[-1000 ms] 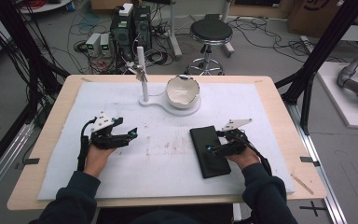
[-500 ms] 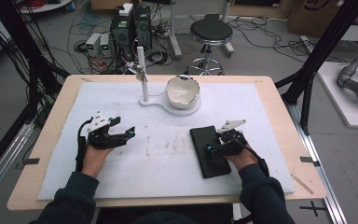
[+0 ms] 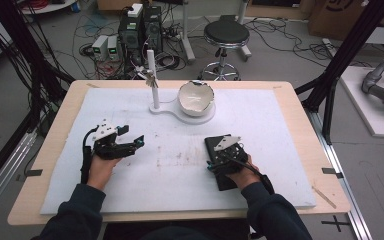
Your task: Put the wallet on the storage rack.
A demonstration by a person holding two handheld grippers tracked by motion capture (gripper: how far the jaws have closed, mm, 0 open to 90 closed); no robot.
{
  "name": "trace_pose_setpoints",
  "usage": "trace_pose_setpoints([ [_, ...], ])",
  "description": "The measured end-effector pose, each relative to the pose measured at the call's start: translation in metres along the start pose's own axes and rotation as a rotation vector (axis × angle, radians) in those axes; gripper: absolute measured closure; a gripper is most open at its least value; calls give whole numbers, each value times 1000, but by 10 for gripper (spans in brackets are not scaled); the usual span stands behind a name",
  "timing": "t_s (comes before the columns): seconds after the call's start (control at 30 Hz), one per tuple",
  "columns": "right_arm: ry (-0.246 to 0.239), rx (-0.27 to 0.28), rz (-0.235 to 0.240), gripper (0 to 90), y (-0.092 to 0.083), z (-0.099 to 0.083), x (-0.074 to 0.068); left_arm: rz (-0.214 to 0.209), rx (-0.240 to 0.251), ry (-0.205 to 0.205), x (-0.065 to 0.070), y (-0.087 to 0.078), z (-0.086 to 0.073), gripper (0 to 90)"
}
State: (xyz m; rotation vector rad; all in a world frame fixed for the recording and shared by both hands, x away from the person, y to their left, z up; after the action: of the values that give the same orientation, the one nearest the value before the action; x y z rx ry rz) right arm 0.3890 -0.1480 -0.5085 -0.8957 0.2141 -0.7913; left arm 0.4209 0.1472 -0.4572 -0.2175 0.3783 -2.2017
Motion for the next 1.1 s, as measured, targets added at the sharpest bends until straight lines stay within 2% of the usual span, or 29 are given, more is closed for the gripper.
trace_pose_setpoints([
  [0.1,-11,-13,-6,391,-3,-2,6,1,-3,-4,-1,0,-1,251],
  [0.17,-30,-19,-18,479,-6,-3,9,0,-2,-5,-1,0,-1,251],
  [0.23,-51,-26,-52,571,-9,-4,15,-2,-2,-6,0,0,-1,251],
  [0.3,-51,-33,-87,647,-11,-7,23,-1,2,-6,-1,0,0,252],
  [0.4,-28,-34,-106,660,-13,-9,31,-3,2,-7,-1,0,0,251],
  [0.47,3,-36,-170,415,-15,-13,42,-4,2,-8,-1,0,0,252],
  [0.5,30,-41,-179,331,-14,-15,45,-4,2,-8,-1,0,0,252],
  [0.53,30,-41,-179,331,-14,-15,45,-3,2,-8,0,0,0,252],
  [0.57,56,-61,-167,286,-12,-18,44,-3,1,-8,0,0,0,253],
  [0.6,62,-90,-160,215,-8,-23,44,-3,3,-8,-1,0,0,253],
  [0.63,80,-96,-159,196,-6,-26,43,-3,3,-7,-1,-1,0,254],
  [0.67,71,-99,-167,202,-7,-26,44,-4,6,-10,0,-1,0,254],
  [0.7,71,-121,-195,289,-10,-27,48,-3,8,-11,0,-1,0,256],
  [0.8,83,-121,-190,339,-10,-28,48,-7,1,-10,0,-1,-1,256],
  [0.83,65,-127,-193,454,-12,-27,46,-8,1,-12,0,0,-1,256],
  [0.87,65,-127,-193,454,-12,-27,46,-11,-1,-9,1,0,-1,256],
  [0.93,23,-134,-216,549,-14,-24,41,-18,2,-9,2,0,-1,259],
  [1.0,19,-132,-215,572,-15,-24,40,-19,4,-10,2,-1,-1,259],
  [1.03,32,-125,-208,662,-17,-22,40,-16,4,-13,2,-1,-1,259],
  [1.1,27,-120,-212,692,-18,-21,41,-18,8,-16,1,-1,0,259],
])
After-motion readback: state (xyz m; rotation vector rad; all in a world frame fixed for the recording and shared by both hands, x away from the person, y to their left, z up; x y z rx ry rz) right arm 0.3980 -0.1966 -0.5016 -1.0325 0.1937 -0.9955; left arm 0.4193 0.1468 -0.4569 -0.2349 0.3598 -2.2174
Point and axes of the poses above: each handheld gripper's, and its own axes: y roughly forward along the jaws, z roughly out of its top, x roughly to its right, the point moved 10 cm from there along y, roughly forward along the jaws, and after that the axes turned 4 degrees about y, right-handed, at the moved point
